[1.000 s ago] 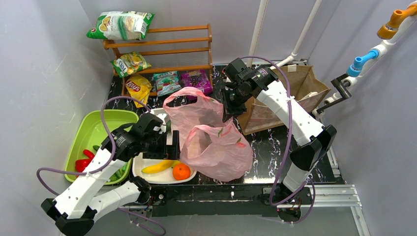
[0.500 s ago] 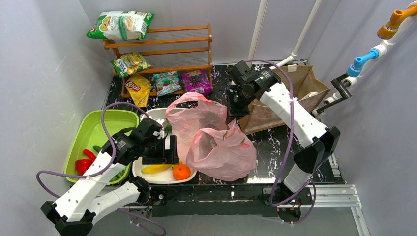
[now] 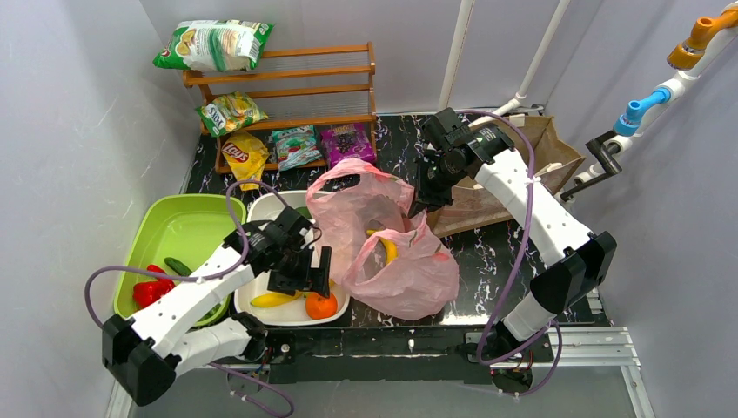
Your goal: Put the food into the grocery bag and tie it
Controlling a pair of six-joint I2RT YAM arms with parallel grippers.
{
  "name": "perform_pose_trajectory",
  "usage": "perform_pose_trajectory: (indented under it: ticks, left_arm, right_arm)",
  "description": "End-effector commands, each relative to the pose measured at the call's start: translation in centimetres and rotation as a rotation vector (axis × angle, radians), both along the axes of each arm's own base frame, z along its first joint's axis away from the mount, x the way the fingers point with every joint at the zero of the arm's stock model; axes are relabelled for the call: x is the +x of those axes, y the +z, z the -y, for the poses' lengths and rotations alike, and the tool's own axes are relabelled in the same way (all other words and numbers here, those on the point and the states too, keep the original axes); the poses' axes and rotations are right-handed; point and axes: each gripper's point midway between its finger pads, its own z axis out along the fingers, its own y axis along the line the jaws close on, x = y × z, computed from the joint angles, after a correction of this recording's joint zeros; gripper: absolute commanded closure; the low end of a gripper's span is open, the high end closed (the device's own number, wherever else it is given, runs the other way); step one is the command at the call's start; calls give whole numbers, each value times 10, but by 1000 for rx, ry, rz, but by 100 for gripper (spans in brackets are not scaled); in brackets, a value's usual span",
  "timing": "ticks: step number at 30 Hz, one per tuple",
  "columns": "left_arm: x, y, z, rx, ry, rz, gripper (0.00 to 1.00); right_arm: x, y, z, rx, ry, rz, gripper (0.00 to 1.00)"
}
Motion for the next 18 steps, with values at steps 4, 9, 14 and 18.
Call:
perform_pose_trajectory:
  ticks: [4,9,14,18]
  left_arm:
    - [3,-19,11,30,-55,-78,10]
    - [-3,-28,10,74,-40,-122,9]
    - [-8,-34,4,142,-23,-161,9]
    - [-14,-44,2,208,-36,-206,10]
  right_arm:
    - [1,14,1,42,-22,47,99]
    - [4,13,4,47,-39,50,99]
    - [7,10,6,58,-52,45,99]
    - [9,8,6,63,-56,37,99]
